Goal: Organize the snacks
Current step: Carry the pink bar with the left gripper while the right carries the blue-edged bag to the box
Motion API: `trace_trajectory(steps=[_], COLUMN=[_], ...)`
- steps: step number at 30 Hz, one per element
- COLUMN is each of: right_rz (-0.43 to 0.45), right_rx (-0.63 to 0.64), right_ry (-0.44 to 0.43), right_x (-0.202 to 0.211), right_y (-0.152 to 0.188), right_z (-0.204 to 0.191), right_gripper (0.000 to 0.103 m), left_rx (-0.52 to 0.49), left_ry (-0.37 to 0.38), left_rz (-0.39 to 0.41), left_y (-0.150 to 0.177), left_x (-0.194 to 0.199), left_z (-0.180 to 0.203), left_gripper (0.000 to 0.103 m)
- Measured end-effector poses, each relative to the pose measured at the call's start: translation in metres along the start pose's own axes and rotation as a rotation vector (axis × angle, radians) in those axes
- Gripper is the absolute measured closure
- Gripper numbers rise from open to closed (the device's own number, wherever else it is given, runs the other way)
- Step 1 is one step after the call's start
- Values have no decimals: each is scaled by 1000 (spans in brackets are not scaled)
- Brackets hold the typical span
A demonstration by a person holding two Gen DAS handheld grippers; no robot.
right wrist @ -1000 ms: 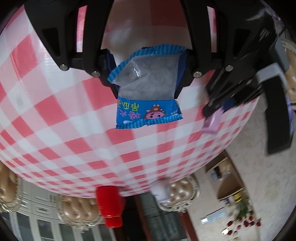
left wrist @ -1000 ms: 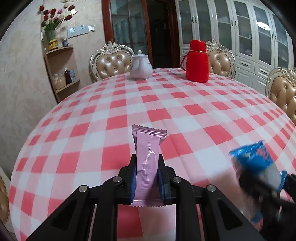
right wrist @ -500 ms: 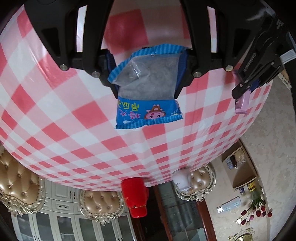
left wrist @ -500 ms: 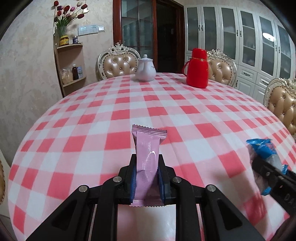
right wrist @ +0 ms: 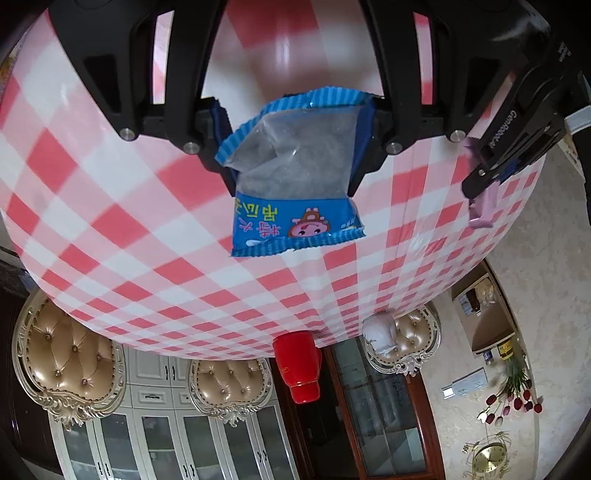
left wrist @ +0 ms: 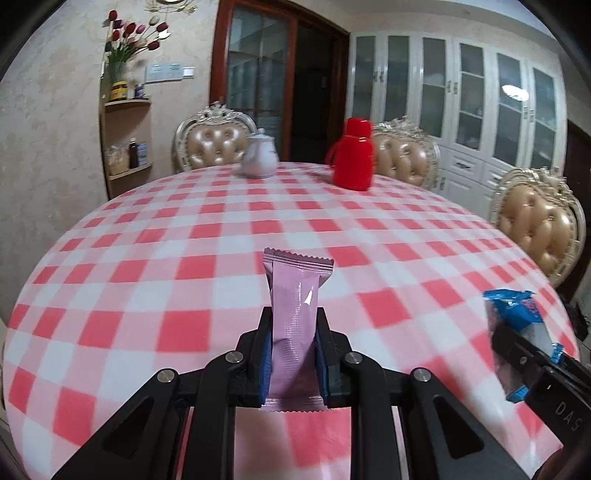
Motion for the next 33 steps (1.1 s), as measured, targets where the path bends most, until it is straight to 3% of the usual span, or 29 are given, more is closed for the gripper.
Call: trace_trajectory(steps=[6, 14, 22, 24, 33], right_rz=[32, 29, 6, -21, -80], right_rx=[22, 9, 11, 11, 70], right_ry=[14, 71, 177, 243, 375], right_x=[44, 98, 150, 161, 215], right_y=[4, 21, 32, 33, 33], right_z=[24, 84, 161, 193, 266], right_gripper=[46, 46, 46, 46, 46], left_rx=[-55, -88, -173, -214, -338], left_ry=[70, 259, 453, 499, 722], left_rz=[13, -23, -51, -58, -111], left_y=[18, 37, 56, 62, 85], left_x=[22, 57, 104, 116, 156], left_z=[40, 94, 162, 186, 288], left_gripper=[83, 83, 83, 83, 82])
Point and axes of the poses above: each gripper's, at about its wrist camera, not at the fingertips, and x roughly against the way its jaws point, z to its right, y to its underside, the point moved 3 cm from there along -x, roughly the way its jaws point, and after that the axes turned 1 degree about -x, right-handed, at the moved point
